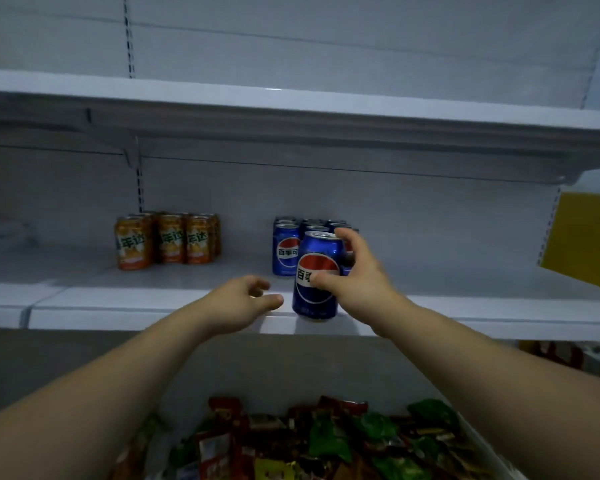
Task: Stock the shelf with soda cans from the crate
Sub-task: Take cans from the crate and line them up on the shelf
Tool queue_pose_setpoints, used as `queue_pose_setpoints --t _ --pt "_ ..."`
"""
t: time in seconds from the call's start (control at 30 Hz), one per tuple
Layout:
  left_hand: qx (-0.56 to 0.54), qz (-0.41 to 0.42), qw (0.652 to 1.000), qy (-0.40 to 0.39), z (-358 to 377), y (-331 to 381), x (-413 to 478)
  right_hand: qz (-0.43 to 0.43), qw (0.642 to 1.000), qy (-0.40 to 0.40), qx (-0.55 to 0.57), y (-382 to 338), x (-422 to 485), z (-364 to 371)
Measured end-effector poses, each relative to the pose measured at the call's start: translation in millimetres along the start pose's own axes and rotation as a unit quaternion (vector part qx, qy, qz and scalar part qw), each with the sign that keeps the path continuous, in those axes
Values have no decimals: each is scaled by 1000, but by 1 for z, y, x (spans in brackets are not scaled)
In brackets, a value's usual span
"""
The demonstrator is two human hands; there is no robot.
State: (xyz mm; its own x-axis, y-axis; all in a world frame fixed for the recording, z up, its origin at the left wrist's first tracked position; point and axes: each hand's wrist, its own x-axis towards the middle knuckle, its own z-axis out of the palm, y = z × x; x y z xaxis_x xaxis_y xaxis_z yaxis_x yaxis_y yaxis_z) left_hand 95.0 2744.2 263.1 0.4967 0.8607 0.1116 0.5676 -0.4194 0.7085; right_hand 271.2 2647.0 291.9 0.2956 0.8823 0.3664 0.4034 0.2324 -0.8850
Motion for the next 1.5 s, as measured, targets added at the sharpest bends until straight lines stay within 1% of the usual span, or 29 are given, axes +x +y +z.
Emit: queue_pose_setpoints --t 0.1,0.2,0.27,0.4,0.63,0.8,1.07,1.37,1.43,1.5 --pt "155 -30 987 40 -7 -30 41 8 1000 20 0 17 36 17" --pt "291 -40 955 48 -1 -51 66 19 1000 17 -13 38 60 30" --pt "328 -37 943 33 5 -58 74 15 999 10 -31 50 71 36" --pt "329 -43 943 13 6 -63 79 17 998 0 -62 64 93 49" --pt "334 -48 941 24 6 -60 78 22 997 22 -69 82 122 71" --pt "333 -47 941 30 7 -61 78 26 993 30 -110 90 124 78" --pt "328 -49 943 29 6 -61 78 36 989 24 -145 91 124 74" --pt "322 -47 945 28 6 -57 74 49 986 24 -157 88 121 75" --pt "316 -43 948 24 6 -55 71 59 986 21 -154 83 114 68" --pt "293 -40 955 16 3 -53 66 74 980 10 -187 77 100 50"
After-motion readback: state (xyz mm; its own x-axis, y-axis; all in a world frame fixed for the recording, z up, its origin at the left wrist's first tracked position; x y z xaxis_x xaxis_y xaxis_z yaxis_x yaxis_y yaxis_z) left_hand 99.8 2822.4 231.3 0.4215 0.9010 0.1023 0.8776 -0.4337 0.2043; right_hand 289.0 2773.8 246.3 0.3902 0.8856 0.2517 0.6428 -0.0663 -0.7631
